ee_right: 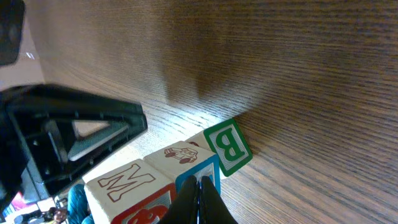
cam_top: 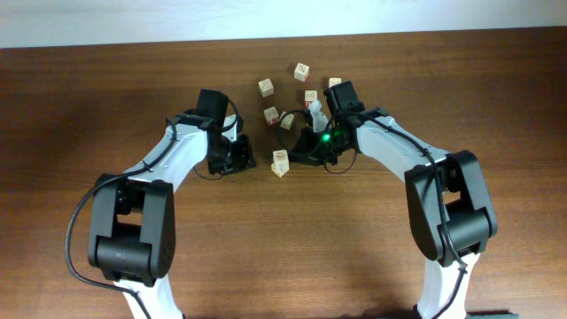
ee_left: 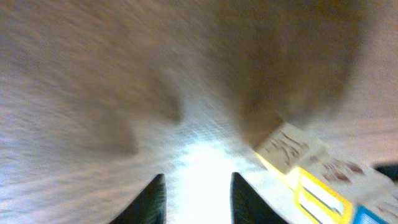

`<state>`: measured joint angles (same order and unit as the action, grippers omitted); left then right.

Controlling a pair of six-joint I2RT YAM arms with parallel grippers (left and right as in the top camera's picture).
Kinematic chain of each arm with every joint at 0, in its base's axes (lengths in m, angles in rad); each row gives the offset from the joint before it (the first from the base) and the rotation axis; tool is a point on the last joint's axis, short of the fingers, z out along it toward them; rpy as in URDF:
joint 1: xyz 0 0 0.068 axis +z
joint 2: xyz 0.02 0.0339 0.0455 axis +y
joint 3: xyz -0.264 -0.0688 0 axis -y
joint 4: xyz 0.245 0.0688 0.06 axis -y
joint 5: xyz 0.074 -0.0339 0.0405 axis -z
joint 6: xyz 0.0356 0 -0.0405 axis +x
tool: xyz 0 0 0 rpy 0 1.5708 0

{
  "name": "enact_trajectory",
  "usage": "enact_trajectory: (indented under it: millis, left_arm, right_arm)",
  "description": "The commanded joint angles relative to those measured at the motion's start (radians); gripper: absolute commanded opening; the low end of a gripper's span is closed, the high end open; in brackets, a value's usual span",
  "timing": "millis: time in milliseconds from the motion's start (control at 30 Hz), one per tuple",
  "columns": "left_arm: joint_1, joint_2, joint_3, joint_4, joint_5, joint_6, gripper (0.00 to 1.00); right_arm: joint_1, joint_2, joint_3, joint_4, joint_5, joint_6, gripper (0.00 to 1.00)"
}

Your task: Rotate 3 blocks

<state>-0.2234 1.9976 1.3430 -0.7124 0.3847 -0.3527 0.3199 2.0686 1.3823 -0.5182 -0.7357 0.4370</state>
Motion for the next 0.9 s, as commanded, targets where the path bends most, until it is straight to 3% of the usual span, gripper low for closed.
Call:
enact_trajectory:
  millis: [0, 200, 867]
  left_arm:
    - [-0.003, -0.016, 0.016, -0.015, 0.152, -0.004, 0.15]
    - [-0.003, -0.016, 0.014, -0.004, 0.134, -0.058, 0.00]
    - [-0.060, -0.013, -0.054, 0.095, 0.121, -0.228, 0.00]
  right_arm:
    - [0.004, 0.003, -0.008, 0.003, -0.013, -0.014, 0.04]
    - [0.016, 0.003, -0.008, 0.011, -0.012, -0.017, 0.04]
    - [0.016, 0.003, -0.008, 0.014, -0.012, -0.018, 0.04]
